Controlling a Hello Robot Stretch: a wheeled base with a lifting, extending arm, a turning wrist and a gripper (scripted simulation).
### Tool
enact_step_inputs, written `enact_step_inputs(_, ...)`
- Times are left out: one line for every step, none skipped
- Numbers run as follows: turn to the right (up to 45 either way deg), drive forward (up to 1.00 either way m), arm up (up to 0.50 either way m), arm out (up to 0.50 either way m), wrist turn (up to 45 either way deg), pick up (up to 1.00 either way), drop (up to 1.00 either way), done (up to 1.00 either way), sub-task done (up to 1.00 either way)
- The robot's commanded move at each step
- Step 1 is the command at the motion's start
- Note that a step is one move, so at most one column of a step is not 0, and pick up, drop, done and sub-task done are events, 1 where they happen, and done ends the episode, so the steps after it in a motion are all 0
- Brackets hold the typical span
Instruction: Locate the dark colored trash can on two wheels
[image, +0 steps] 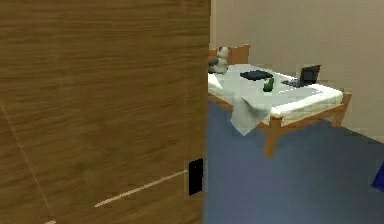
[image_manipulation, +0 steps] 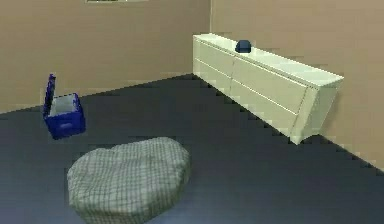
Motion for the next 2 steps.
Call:
enact_step_inputs(27.0,0.00,0.00,0.00,0.0,0.00,0.00,0.00,0.00)
enact_step_inputs(0.0,0.50,0.00,0.00,0.0,0.00,0.00,0.00,0.00)
